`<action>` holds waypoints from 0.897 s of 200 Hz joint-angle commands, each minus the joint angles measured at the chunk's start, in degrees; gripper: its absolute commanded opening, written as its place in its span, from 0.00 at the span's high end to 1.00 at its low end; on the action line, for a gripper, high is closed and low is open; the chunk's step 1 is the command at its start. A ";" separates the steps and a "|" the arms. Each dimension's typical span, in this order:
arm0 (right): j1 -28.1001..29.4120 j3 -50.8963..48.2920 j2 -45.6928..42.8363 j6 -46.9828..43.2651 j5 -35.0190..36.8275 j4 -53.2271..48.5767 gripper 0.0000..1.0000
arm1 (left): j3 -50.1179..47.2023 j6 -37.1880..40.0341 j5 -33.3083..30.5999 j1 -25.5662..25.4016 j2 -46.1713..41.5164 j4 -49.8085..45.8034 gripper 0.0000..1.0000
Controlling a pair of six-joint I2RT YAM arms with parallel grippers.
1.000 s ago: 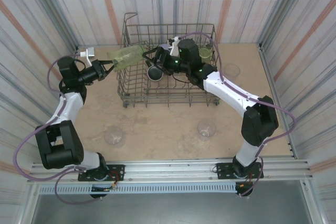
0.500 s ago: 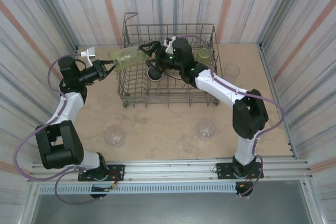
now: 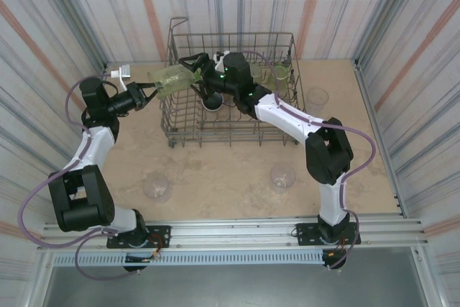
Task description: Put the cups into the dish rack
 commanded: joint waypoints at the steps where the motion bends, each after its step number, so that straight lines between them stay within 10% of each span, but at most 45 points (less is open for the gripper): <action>1: 0.33 2.68 1.66 2.76 1.20 1.73 0.09 | 1.76 1.73 1.50 -0.33 -1.80 0.18 1.00; 81: 0.54 3.36 2.46 4.12 1.46 2.93 0.51 | 2.15 1.98 1.39 -0.33 -1.89 -0.86 1.00; 179: -2.86 -0.89 -3.29 -0.67 0.71 3.71 0.62 | 2.97 7.95 -1.56 0.61 -4.78 -8.95 0.44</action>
